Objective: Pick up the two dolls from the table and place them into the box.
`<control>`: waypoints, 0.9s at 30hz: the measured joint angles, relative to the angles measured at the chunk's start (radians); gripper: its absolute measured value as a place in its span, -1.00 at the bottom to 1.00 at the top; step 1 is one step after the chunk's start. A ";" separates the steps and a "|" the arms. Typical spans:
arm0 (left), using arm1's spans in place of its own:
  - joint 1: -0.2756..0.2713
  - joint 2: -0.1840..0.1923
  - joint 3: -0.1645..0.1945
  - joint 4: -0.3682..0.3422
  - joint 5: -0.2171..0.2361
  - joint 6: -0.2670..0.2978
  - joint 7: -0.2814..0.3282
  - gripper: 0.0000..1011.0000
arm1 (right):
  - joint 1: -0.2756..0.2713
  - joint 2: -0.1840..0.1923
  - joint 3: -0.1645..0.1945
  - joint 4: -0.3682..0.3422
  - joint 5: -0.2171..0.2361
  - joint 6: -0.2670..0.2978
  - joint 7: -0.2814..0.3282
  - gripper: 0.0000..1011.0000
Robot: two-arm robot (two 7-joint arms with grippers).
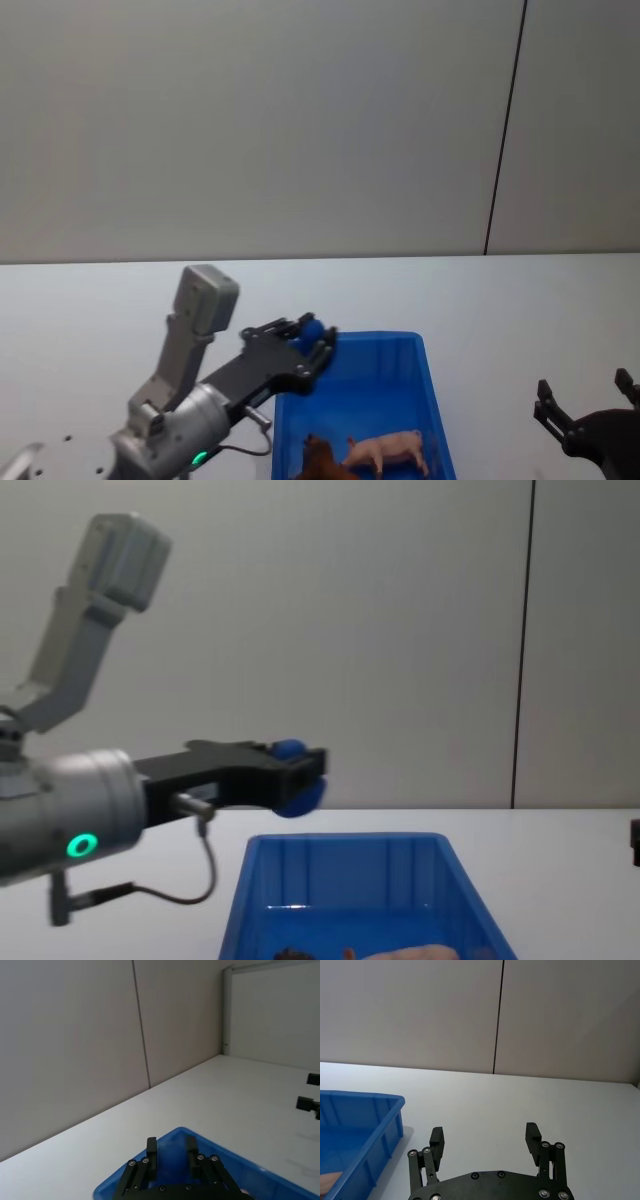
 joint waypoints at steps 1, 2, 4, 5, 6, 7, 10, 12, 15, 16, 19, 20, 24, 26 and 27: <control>-0.010 -0.012 0.005 0.009 0.000 -0.001 -0.013 -0.33 | 0.000 0.000 0.000 0.000 0.000 0.000 0.000 0.98; -0.015 -0.017 0.009 0.015 0.000 -0.001 -0.018 -0.29 | 0.000 0.000 0.000 0.000 0.000 0.000 0.000 0.98; -0.024 -0.028 0.014 0.024 0.001 -0.002 -0.031 -0.13 | 0.000 0.000 0.000 0.000 0.000 0.000 0.000 0.98; -0.031 -0.036 0.018 0.031 0.001 -0.003 -0.041 -0.10 | 0.000 0.000 0.000 0.000 0.000 0.000 0.000 0.98; -0.034 -0.040 0.020 0.035 0.001 -0.003 -0.046 -0.05 | 0.000 0.000 0.000 0.000 0.000 0.000 0.000 0.98; -0.038 -0.044 0.022 0.038 0.002 -0.003 -0.050 0.06 | 0.000 0.000 0.000 0.000 0.000 0.000 0.000 0.98; -0.051 -0.059 0.029 0.051 0.003 -0.004 -0.068 0.27 | 0.000 0.000 0.000 0.000 0.000 0.000 0.000 0.98; -0.055 -0.064 0.031 0.056 0.003 -0.004 -0.073 0.35 | 0.000 0.000 0.000 0.000 0.000 0.000 0.000 0.98; -0.063 -0.073 0.036 0.065 0.003 -0.005 -0.084 0.54 | 0.000 0.000 0.000 0.000 0.000 0.000 0.000 0.98; -0.064 -0.075 0.037 0.066 0.004 -0.005 -0.086 0.57 | 0.000 0.000 0.000 0.000 0.000 0.000 0.000 0.98; -0.068 -0.080 0.039 0.070 0.004 -0.005 -0.091 0.79 | 0.000 0.000 0.000 0.000 0.000 0.000 0.000 0.98; -0.071 -0.082 0.040 0.072 0.004 -0.006 -0.095 0.79 | 0.000 0.000 0.000 0.000 0.000 0.000 0.000 0.98; -0.075 -0.087 0.043 0.077 0.004 -0.006 -0.100 0.98 | 0.000 0.000 0.000 0.000 0.000 0.000 0.000 0.98; -0.077 -0.090 0.044 0.079 0.005 -0.006 -0.103 0.98 | 0.000 0.000 0.000 0.000 0.000 0.000 0.000 0.98; -0.078 -0.091 0.044 0.079 0.005 -0.006 -0.104 0.98 | 0.000 0.000 0.000 0.000 0.000 0.000 0.000 0.98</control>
